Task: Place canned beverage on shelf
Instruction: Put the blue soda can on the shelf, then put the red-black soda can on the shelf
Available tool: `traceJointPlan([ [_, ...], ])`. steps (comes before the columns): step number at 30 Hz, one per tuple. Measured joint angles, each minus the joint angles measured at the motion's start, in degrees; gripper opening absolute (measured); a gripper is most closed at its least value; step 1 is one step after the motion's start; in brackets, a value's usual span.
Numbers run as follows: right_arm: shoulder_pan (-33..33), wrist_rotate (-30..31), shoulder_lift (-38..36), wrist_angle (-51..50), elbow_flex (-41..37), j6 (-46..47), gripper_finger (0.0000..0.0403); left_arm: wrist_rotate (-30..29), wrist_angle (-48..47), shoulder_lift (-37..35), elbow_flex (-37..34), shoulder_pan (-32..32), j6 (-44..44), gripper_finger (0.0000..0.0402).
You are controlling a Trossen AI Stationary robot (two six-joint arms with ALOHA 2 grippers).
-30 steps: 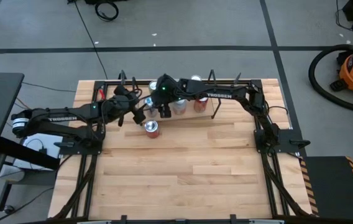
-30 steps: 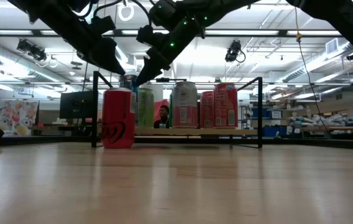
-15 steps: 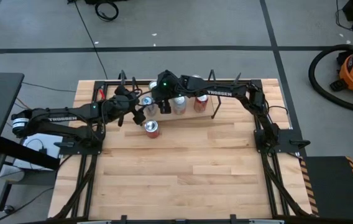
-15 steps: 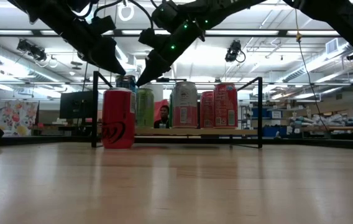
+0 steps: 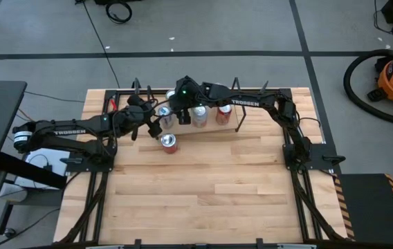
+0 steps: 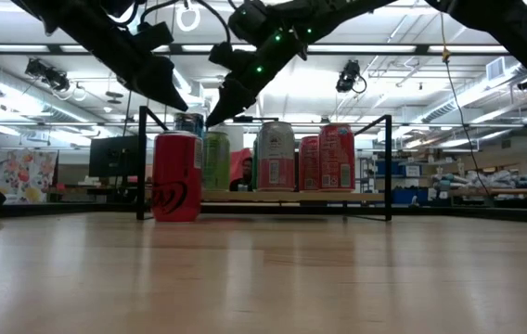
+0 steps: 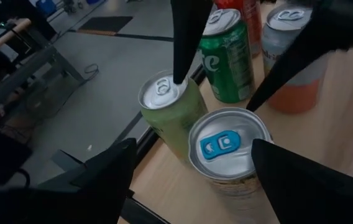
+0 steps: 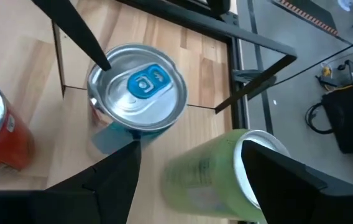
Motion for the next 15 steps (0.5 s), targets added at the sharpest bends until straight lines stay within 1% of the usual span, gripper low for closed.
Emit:
traceJointPlan([
  [11, -0.11, 0.02, -4.27, -3.11, 0.02, -0.39, 0.0288, -0.56, 2.61, -0.66, 0.0, 0.0, 2.1, 0.0329],
  [13, -0.11, -2.2, -4.58, -5.32, 0.02, -0.39, 0.0288, -1.36, 2.63, -1.3, 0.0, -0.04, 2.36, 0.0329],
  [15, -0.02, -7.78, -5.04, -7.74, 0.0, -0.07, 0.0288, -1.37, 2.53, -2.33, 0.0, -0.04, 2.61, 0.0329],
])
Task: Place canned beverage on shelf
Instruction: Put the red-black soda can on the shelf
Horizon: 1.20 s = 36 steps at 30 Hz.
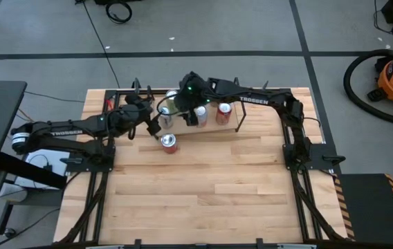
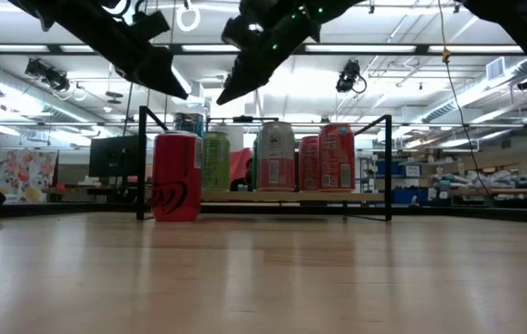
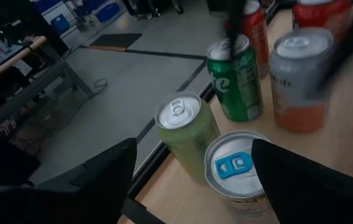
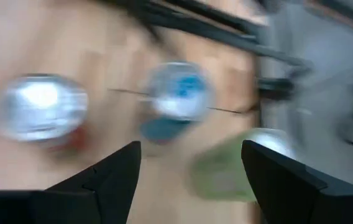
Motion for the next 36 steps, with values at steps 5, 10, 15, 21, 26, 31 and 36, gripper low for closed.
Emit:
traceJointPlan([
  [5, 1.8, -5.2, -1.15, -5.11, 0.02, 0.04, 0.0288, 2.09, -1.26, -4.65, 0.0, -2.07, 0.0, 0.0329],
  [10, 4.4, -6.03, -0.98, -6.27, 0.02, 0.05, 0.0288, 13.84, -3.18, -8.86, 0.02, -5.57, -1.38, 0.0329],
  [15, 7.93, -6.31, -0.82, -6.37, 0.0, 0.07, 0.0288, 26.1, -10.64, -9.62, 0.04, -9.67, -9.14, 0.0329],
  [21, 10.49, -7.53, -0.82, -0.92, -3.75, 0.57, 0.029, 26.83, -18.19, -6.04, -0.02, -16.95, -20.99, 0.0329],
  [26, 11.99, -3.98, -0.01, 8.14, -10.35, 1.2, 0.0309, 23.04, -21.07, -1.0, -0.04, -22.93, -29.26, 0.0329],
  [31, 12.42, -0.08, -0.01, 13.75, -12.55, 3.44, 0.0351, 16.54, -24.41, 2.63, -0.04, -28.06, -35.79, 0.0329],
  [36, 11.71, -1.65, 1.29, 16.16, -12.66, 6.72, 0.0395, 10.9, -24.3, 5.63, 0.0, -31.62, -39.39, 0.0329],
])
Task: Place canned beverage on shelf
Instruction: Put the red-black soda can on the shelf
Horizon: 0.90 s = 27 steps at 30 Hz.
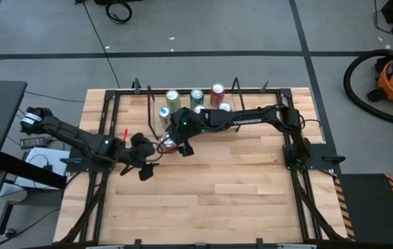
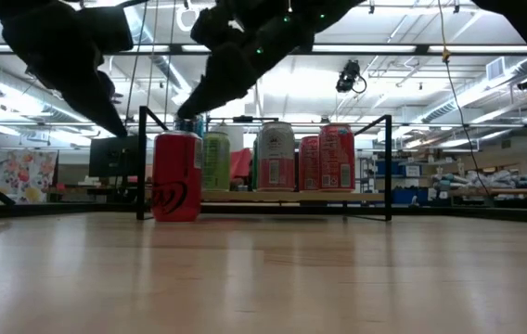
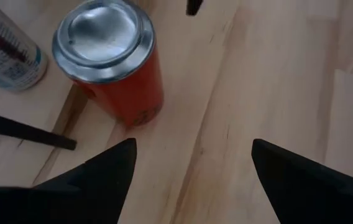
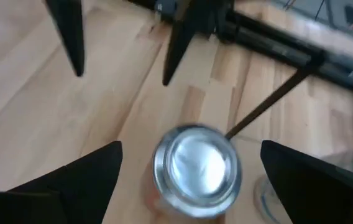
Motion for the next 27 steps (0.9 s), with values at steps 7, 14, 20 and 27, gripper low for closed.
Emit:
traceJointPlan([
  [7, -0.26, -1.14, 2.64, 6.05, 0.12, 0.49, 0.0393, -3.08, 0.63, 6.13, 0.0, -2.38, -2.91, 0.0329],
  [14, -0.74, -1.57, 4.57, 6.08, 0.03, 2.01, 0.0393, -3.19, 0.09, 12.29, 0.0, -3.3, -5.37, 0.0329],
  [20, -1.16, -1.07, 6.84, 5.93, 0.03, 3.31, 0.0391, -3.26, -0.77, 14.71, -0.02, -3.64, -7.75, 0.0329],
  [27, -1.39, -1.08, 7.42, 5.25, 0.03, 3.51, 0.0348, -8.36, 3.29, 15.08, -0.78, -6.96, -4.82, 0.0329],
])
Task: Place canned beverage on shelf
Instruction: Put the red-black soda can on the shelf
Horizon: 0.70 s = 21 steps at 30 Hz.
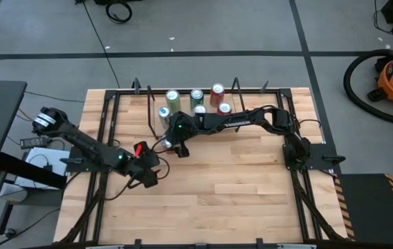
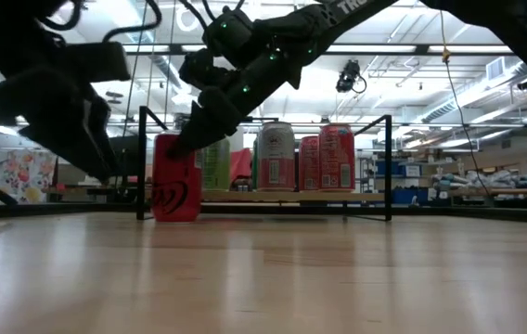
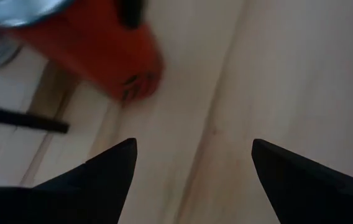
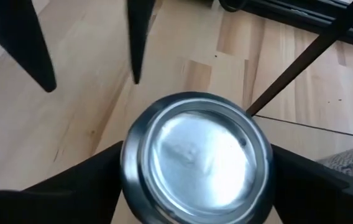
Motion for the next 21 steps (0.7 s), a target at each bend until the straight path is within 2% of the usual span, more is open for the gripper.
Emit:
traceJointPlan([
  [3, -0.02, -0.08, -0.02, -0.18, 0.0, 0.04, 0.0326, -0.56, 6.24, 0.02, -2.25, -1.92, 3.72, 0.0329],
  [6, 0.0, -0.1, -0.02, -0.2, 0.0, 0.02, 0.0323, -1.3, 11.25, 0.02, -4.32, -2.85, 4.44, 0.0329],
  [12, -0.07, 0.4, -2.17, -3.22, -0.07, -0.08, 0.0332, -3.32, 12.28, 0.02, -7.08, -2.82, -1.23, 0.0329],
  [16, 0.01, 0.23, -5.4, -4.95, -0.04, -0.04, 0.0329, -7.31, 14.39, 0.02, -8.7, -2.78, -4.34, 0.0329],
  [21, 0.51, 0.13, -9.86, -8.58, -0.07, 1.02, 0.0331, -11.69, 24.26, 0.02, -11.27, -2.1, -0.98, 0.0329],
])
